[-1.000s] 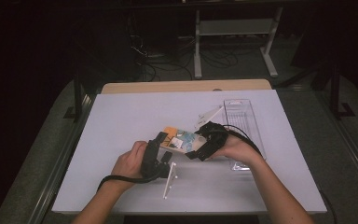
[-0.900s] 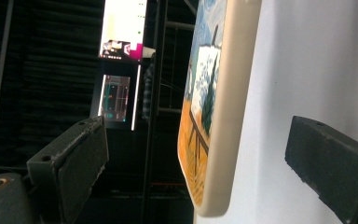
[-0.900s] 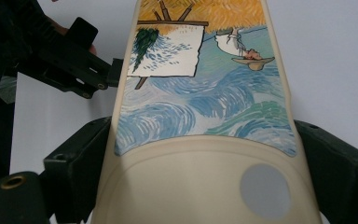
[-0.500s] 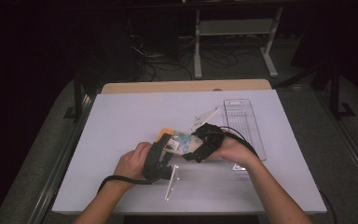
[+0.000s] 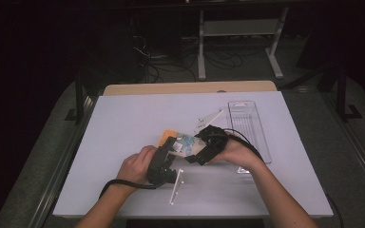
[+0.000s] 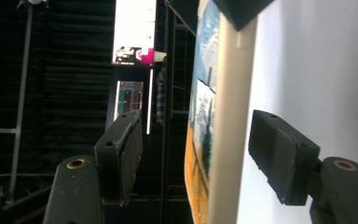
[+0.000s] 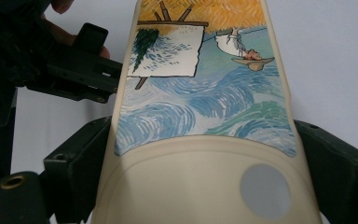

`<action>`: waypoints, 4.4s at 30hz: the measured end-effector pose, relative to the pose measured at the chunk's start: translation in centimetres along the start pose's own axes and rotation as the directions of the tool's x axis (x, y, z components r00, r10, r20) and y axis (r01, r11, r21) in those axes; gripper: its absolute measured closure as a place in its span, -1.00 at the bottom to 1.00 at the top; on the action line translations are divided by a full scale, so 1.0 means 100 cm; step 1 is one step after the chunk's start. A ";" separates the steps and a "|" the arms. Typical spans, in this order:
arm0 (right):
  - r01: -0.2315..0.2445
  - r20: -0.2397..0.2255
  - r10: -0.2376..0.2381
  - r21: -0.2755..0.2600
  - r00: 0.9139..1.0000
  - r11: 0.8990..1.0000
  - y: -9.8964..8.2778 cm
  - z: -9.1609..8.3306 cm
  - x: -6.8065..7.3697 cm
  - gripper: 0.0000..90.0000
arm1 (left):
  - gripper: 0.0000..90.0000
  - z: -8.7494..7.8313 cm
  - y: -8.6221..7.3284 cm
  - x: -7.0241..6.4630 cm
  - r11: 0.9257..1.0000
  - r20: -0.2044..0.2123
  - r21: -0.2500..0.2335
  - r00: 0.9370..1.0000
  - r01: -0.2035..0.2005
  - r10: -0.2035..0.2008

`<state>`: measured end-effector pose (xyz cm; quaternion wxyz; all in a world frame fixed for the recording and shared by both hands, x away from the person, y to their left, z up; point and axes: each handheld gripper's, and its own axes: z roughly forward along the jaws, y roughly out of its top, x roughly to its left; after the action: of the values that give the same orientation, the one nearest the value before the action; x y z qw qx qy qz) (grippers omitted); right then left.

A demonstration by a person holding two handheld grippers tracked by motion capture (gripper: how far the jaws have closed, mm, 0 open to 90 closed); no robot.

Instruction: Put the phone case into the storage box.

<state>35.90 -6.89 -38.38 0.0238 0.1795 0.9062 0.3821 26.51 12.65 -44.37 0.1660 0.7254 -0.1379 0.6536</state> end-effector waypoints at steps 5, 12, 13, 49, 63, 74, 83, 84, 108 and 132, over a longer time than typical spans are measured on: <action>-0.030 -0.004 0.030 0.002 1.000 1.000 0.001 0.001 0.002 -0.78 | -0.05 0.000 0.001 0.000 1.000 0.015 0.005 1.000 -0.012 0.011; -0.037 -0.002 0.037 -0.005 0.999 0.999 0.002 0.000 0.002 -0.78 | 0.12 0.000 0.002 0.001 1.000 0.023 0.016 0.999 -0.023 0.022; -0.037 -0.005 0.037 -0.006 0.999 0.999 0.002 0.000 0.002 -0.78 | 0.14 0.000 0.002 0.001 1.000 0.023 0.015 0.999 -0.026 0.025; -0.019 0.002 0.019 -0.008 1.000 1.000 0.001 0.001 0.001 -0.80 | 0.75 -0.003 0.006 0.001 0.995 0.057 0.015 0.994 -0.094 0.093; -0.033 -0.020 0.033 -0.024 0.999 0.999 0.001 0.002 0.001 -0.93 | 0.76 -0.003 0.007 0.001 0.994 0.075 0.005 0.992 -0.106 0.105; -0.084 -0.008 0.084 -0.072 0.996 0.994 -0.002 -0.015 -0.002 -0.94 | 0.76 -0.003 -0.005 0.005 0.995 0.080 0.048 0.993 -0.090 0.086; -0.108 0.036 0.114 -0.125 0.993 0.986 -0.013 -0.032 -0.007 -0.95 | 0.76 -0.004 -0.019 0.010 0.994 0.085 0.089 0.995 -0.065 0.058; -0.117 0.035 0.123 -0.127 0.992 0.985 -0.015 -0.033 -0.007 -0.95 | 0.76 -0.005 -0.020 0.011 0.993 0.086 0.096 0.994 -0.068 0.060; -0.147 0.091 0.165 -0.178 0.982 0.973 -0.039 -0.054 -0.008 -0.95 | 0.76 -0.002 -0.031 0.020 0.986 0.110 0.155 0.991 0.061 -0.078; -0.146 0.082 0.161 -0.164 0.983 0.976 -0.038 -0.048 -0.006 -0.95 | 0.76 0.004 -0.036 0.029 0.907 0.210 0.225 0.891 0.355 -0.401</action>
<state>34.44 -12.81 -37.68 0.0512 0.2646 0.8544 0.4443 28.69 15.74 -41.74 0.2051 0.8273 0.0465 0.5209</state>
